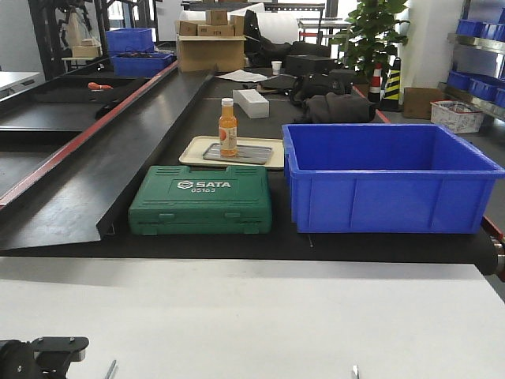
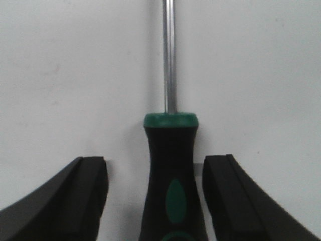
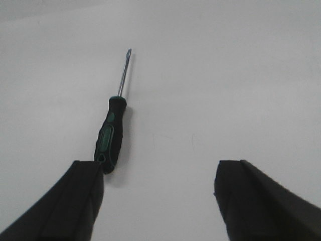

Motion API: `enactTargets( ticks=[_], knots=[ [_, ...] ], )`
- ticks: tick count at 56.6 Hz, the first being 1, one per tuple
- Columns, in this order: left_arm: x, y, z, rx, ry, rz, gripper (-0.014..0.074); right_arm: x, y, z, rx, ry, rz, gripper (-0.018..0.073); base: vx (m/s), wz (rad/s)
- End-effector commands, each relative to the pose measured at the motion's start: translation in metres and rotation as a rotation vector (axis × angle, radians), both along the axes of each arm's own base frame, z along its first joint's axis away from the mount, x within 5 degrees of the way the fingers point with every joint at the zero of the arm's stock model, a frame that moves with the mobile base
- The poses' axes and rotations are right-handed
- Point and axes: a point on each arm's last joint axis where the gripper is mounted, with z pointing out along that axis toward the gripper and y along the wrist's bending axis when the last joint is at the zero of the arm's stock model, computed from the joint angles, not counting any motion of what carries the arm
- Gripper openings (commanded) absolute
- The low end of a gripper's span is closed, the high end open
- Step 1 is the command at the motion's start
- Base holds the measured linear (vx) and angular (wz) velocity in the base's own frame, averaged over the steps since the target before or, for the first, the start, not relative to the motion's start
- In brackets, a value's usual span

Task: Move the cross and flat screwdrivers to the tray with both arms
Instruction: 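Align each open gripper over a screwdriver handle, then close both grippers on the screwdriver handles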

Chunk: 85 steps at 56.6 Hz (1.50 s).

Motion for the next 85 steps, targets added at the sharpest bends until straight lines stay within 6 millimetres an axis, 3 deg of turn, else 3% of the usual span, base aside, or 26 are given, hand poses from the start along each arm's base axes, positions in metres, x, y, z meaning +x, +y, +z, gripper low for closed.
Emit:
enactTargets(
  ticks=[1, 20, 29, 39, 46, 53, 60, 68, 75, 79, 85],
  knots=[
    [0.010, -0.003, 0.017, -0.019, -0.096, 0.016, 0.0540, 0.004, 0.000, 0.012, -0.036, -0.044, 0.027, 0.0529, 0.00, 0.00],
    [0.024, -0.007, 0.016, -0.019, -0.009, -0.017, 0.0540, 0.003, 0.000, 0.011, -0.049, -0.033, 0.035, 0.0529, 0.00, 0.00],
    [0.017, -0.008, 0.011, -0.017, 0.092, -0.029, 0.0540, 0.004, 0.000, 0.011, -0.047, 0.003, 0.032, 0.0529, 0.00, 0.00],
    [0.016, -0.008, 0.011, -0.017, 0.107, -0.030, 0.0538, 0.020, -0.001, 0.030, -0.076, 0.103, 0.046, 0.0529, 0.00, 0.00],
    [0.016, -0.008, 0.011, -0.017, 0.108, -0.030, 0.0511, 0.047, 0.000, 0.044, -0.083, 0.157, 0.057, 0.0529, 0.00, 0.00],
    [0.017, -0.008, 0.011, -0.017, 0.098, -0.029, 0.0439, 0.079, 0.003, 0.045, -0.083, 0.229, 0.076, 0.0529, 0.00, 0.00],
    [0.017, -0.008, 0.011, -0.017, 0.094, -0.029, 0.0332, 0.115, 0.010, 0.036, -0.075, 0.303, 0.118, 0.0529, 0.00, 0.00],
    [0.018, -0.008, 0.011, -0.017, 0.087, -0.028, 0.0179, 0.152, 0.037, 0.021, -0.090, 0.369, 0.197, 0.0529, 0.00, 0.00],
    [0.018, -0.008, 0.011, -0.017, 0.087, -0.029, 0.0044, 0.188, 0.056, 0.005, -0.067, 0.434, 0.125, 0.0529, 0.00, 0.00],
    [0.017, -0.008, 0.011, -0.017, 0.088, -0.029, -0.0006, 0.206, 0.063, -0.004, -0.053, 0.467, 0.093, 0.0529, 0.00, 0.00],
    [0.018, -0.008, 0.011, -0.017, 0.087, -0.028, -0.0008, 0.225, 0.074, -0.018, -0.033, 0.508, 0.110, 0.0529, 0.00, 0.00]
  ],
)
